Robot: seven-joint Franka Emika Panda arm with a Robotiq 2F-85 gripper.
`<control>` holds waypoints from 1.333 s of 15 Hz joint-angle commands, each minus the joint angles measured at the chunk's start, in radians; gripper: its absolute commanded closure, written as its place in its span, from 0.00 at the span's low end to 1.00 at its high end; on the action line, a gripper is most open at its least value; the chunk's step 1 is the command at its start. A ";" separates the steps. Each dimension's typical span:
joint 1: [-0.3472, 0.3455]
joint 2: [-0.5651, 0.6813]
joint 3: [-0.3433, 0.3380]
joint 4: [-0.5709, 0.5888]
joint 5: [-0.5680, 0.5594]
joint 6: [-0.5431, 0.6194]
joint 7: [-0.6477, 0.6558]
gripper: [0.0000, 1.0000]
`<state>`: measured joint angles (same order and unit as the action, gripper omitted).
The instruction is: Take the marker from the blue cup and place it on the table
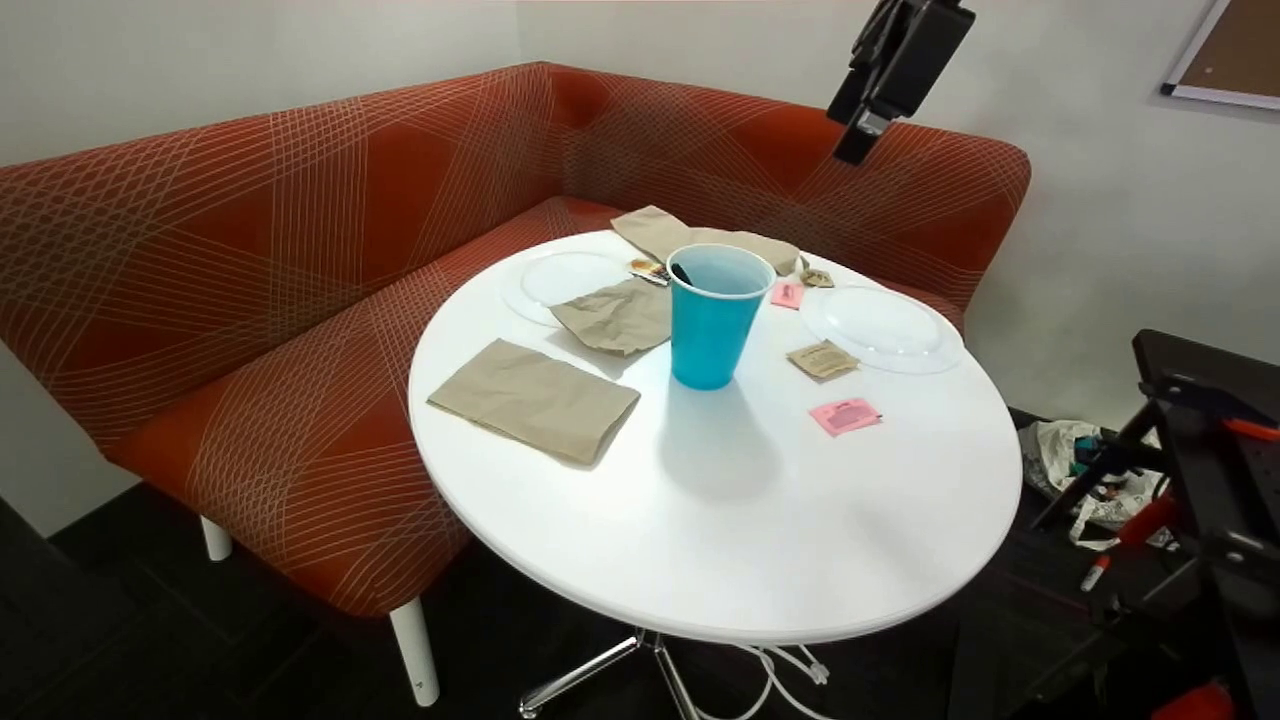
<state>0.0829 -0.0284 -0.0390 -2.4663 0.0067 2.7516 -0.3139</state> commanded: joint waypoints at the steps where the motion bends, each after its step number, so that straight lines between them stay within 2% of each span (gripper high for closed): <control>1: -0.020 0.000 0.021 0.001 -0.002 -0.001 0.004 0.00; 2: -0.020 0.000 0.021 0.002 -0.002 -0.001 0.004 0.00; 7: -0.003 0.073 0.057 0.026 0.107 0.154 -0.078 0.00; 8: 0.012 0.087 0.053 0.030 0.144 0.167 -0.112 0.00; 12: 0.001 0.142 0.096 0.072 0.276 0.148 -0.284 0.00; 16: -0.009 0.202 0.102 0.129 0.290 0.131 -0.359 0.15; 17: -0.012 0.218 0.100 0.143 0.286 0.125 -0.366 0.22; 18: -0.014 0.234 0.101 0.159 0.285 0.122 -0.371 0.21; 19: -0.017 0.255 0.102 0.174 0.287 0.120 -0.380 0.28; 20: -0.020 0.271 0.102 0.188 0.285 0.115 -0.382 0.25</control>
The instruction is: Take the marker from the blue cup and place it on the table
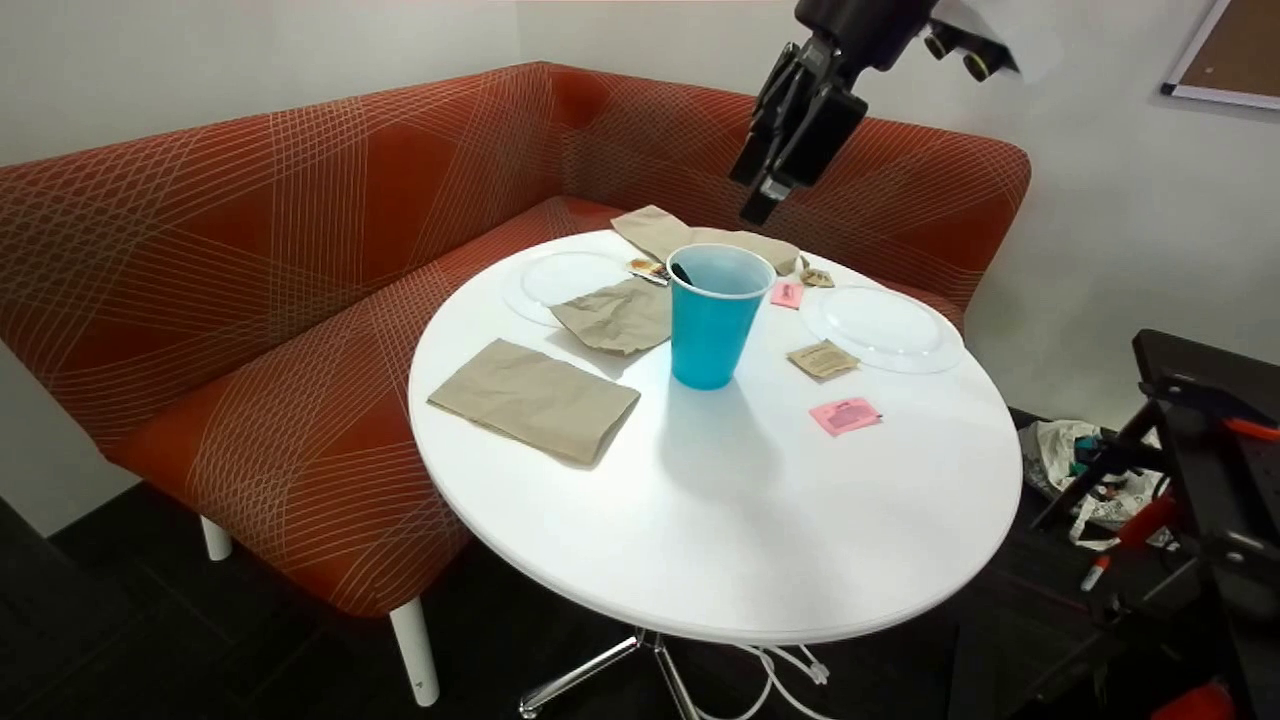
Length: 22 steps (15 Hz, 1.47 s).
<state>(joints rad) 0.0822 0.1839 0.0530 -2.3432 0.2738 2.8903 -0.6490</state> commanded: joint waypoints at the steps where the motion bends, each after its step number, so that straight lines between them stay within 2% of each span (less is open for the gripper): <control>1: -0.025 0.078 0.015 0.080 0.022 -0.026 -0.056 0.31; 2: -0.026 0.095 0.011 0.093 0.015 -0.030 -0.057 0.33; 3: -0.030 0.111 0.015 0.105 0.018 -0.033 -0.061 0.39; 4: -0.092 0.125 0.073 0.114 -0.029 -0.034 -0.026 0.40; 5: -0.102 0.141 0.082 0.123 -0.042 -0.034 -0.022 0.43; 6: -0.118 0.155 0.097 0.130 -0.056 -0.035 -0.019 0.51; 8: -0.149 0.179 0.126 0.142 -0.077 -0.037 -0.017 0.54; 9: -0.162 0.189 0.138 0.146 -0.088 -0.037 -0.016 0.63; 10: -0.173 0.198 0.148 0.150 -0.098 -0.038 -0.015 0.60; 11: -0.181 0.205 0.156 0.152 -0.107 -0.039 -0.011 0.63; 22: -0.224 0.269 0.209 0.192 -0.142 -0.022 -0.012 0.59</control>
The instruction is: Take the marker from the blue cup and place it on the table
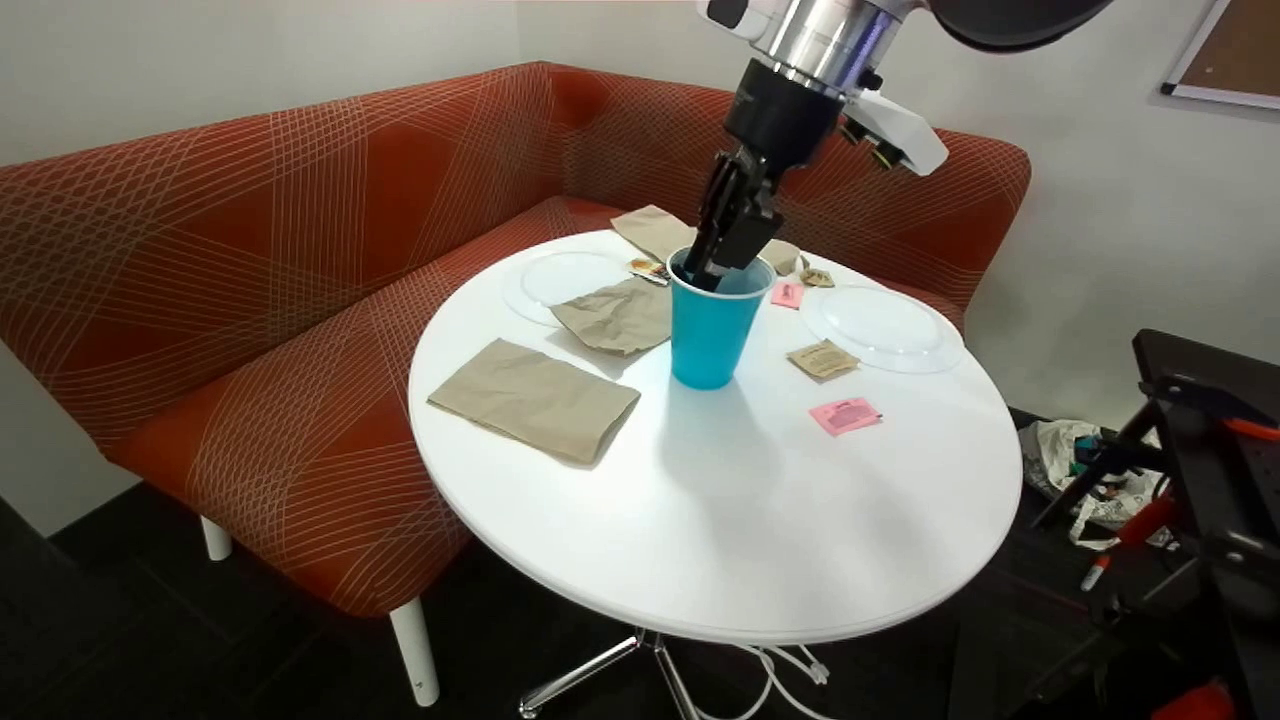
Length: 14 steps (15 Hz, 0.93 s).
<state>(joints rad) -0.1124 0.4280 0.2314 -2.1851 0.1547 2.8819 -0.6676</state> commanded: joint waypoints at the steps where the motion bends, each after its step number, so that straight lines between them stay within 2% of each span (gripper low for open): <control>1: -0.029 0.029 0.032 0.038 -0.025 -0.014 0.009 0.59; 5: -0.039 0.051 0.048 0.053 -0.027 -0.011 0.005 0.60; 6: -0.040 0.055 0.049 0.055 -0.029 -0.012 0.006 0.67; 8: -0.039 0.061 0.047 0.058 -0.038 -0.012 0.009 0.92; 9: -0.042 0.063 0.049 0.058 -0.041 -0.012 0.008 1.00; 14: -0.032 0.037 0.034 0.034 -0.068 -0.001 0.023 0.96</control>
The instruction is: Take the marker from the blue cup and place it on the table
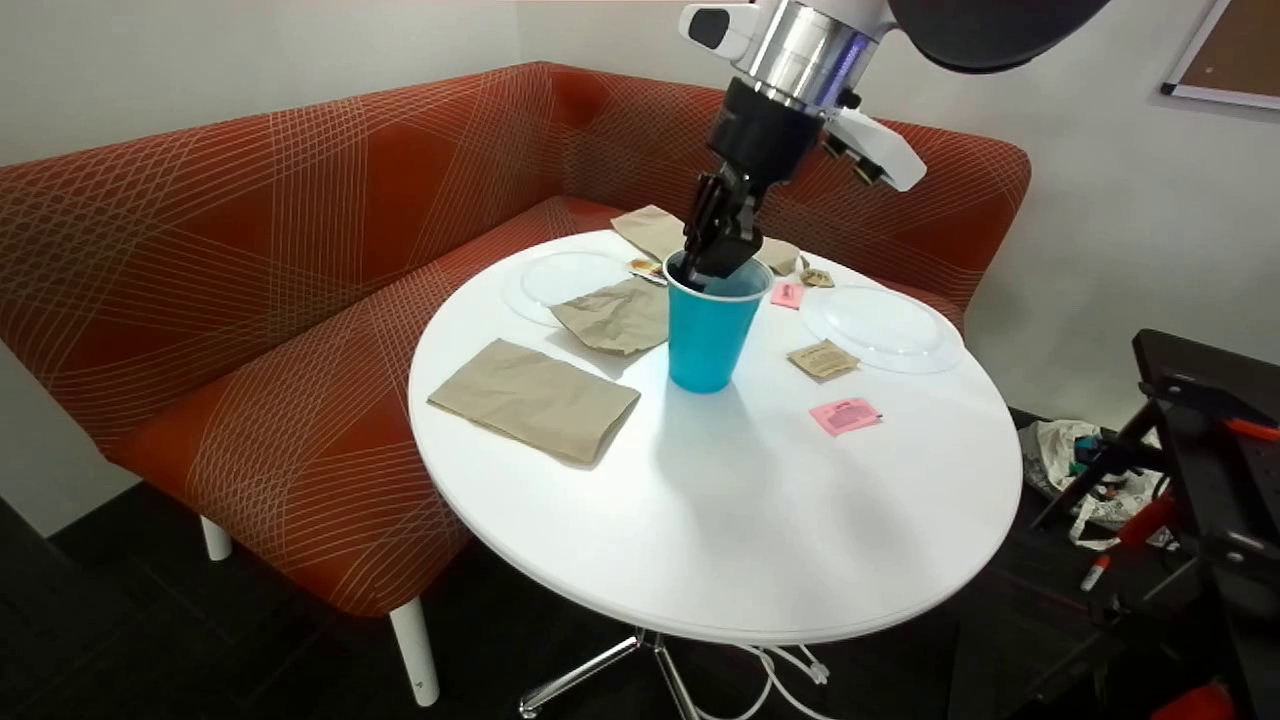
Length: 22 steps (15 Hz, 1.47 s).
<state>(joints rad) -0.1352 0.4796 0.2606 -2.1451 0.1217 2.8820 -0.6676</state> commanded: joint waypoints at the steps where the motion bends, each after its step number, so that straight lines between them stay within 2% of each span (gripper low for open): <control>1: -0.003 -0.025 0.000 -0.015 -0.042 0.005 0.029 0.96; 12: 0.030 -0.189 -0.005 -0.119 -0.098 0.062 0.050 0.96; 19: 0.059 -0.394 0.005 -0.220 -0.081 0.106 0.039 0.96; 22: 0.079 -0.492 0.013 -0.263 -0.074 0.065 0.075 0.96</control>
<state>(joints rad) -0.0743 0.1061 0.2661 -2.3272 0.0447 2.9557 -0.6475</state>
